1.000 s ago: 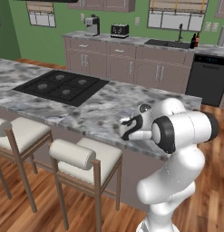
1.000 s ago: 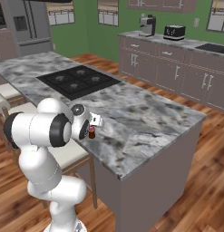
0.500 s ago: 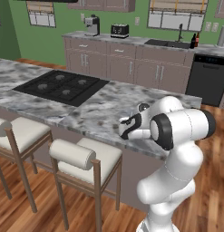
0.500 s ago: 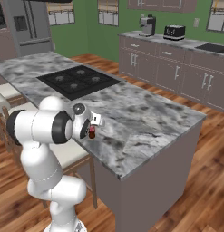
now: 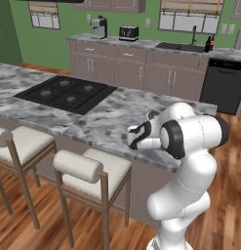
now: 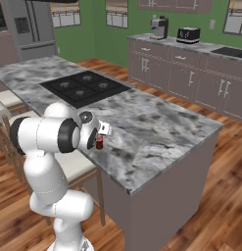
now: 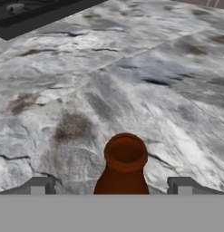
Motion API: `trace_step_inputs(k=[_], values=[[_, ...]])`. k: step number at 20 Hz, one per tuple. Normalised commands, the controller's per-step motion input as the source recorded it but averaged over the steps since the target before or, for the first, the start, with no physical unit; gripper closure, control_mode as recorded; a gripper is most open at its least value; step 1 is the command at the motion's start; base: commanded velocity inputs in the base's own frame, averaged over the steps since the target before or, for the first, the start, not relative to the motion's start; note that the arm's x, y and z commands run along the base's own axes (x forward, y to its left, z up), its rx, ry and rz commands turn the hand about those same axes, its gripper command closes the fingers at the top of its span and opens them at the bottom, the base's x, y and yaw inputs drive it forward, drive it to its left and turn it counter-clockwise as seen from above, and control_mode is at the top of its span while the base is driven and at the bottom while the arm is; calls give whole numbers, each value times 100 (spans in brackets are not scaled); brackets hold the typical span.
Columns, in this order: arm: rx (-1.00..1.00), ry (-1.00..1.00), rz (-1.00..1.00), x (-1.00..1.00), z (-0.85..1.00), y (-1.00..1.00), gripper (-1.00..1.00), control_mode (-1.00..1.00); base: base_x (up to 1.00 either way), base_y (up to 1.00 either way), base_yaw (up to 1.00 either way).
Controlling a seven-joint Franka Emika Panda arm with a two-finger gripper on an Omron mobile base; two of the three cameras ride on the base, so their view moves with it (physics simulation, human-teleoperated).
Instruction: Place the large bottle from the dining counter next to the other large bottle outside the sink, and place the small bottle from the dining counter next to the other small bottle inside the sink.
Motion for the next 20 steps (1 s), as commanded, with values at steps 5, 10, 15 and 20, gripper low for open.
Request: trace_step_inputs(k=[5,10,15,20], values=[[0,0,0,6,0,0,100,-100,0,0,0],[0,0,0,0,0,0,100,-100,0,0,0],[0,0,0,0,0,0,100,-100,0,0,0],[0,0,0,0,0,0,100,-100,0,0,0]])
